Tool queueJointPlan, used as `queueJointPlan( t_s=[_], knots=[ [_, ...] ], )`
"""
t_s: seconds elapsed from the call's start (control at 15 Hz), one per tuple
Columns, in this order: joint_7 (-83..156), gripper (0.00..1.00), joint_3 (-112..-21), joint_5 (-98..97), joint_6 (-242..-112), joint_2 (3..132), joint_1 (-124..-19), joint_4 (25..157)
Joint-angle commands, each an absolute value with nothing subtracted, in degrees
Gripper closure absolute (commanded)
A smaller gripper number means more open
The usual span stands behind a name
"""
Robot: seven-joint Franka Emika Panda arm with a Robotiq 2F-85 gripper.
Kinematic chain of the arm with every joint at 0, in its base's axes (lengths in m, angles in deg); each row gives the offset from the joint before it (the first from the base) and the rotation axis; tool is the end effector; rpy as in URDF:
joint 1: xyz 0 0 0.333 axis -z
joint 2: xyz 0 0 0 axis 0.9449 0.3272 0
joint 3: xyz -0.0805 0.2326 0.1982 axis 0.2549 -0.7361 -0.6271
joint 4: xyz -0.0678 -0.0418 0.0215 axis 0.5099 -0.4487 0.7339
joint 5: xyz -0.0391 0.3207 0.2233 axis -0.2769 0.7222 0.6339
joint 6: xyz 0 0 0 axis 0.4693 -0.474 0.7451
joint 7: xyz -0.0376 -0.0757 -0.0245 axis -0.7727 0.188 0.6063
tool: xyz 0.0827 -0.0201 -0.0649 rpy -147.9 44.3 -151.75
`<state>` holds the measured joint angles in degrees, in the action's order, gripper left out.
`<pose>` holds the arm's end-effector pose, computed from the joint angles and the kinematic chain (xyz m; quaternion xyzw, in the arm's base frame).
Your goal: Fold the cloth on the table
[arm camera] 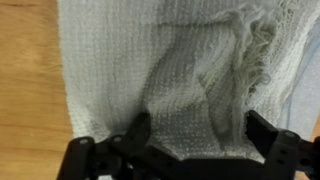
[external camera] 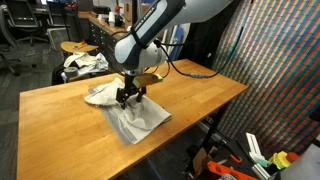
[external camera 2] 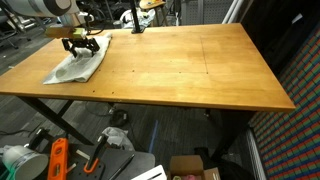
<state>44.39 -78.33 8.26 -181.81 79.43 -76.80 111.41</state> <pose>0.5944 0.1439 0.2170 -0.9922 -0.1058 0.0233 0.0613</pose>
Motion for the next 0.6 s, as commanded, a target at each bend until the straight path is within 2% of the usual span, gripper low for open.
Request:
queueJointPlan(
  t_s=[0.0, 0.27, 0.53],
  knots=[
    [44.41, 0.0, -77.33, 5.83, -176.95, 76.88, -77.02, 111.77],
    [49.72, 0.0, -78.77, 7.32, -172.51, 72.64, -75.38, 114.53],
    [53.36, 0.0, -79.43, 9.07, -175.02, 68.91, -74.65, 118.15]
  ],
)
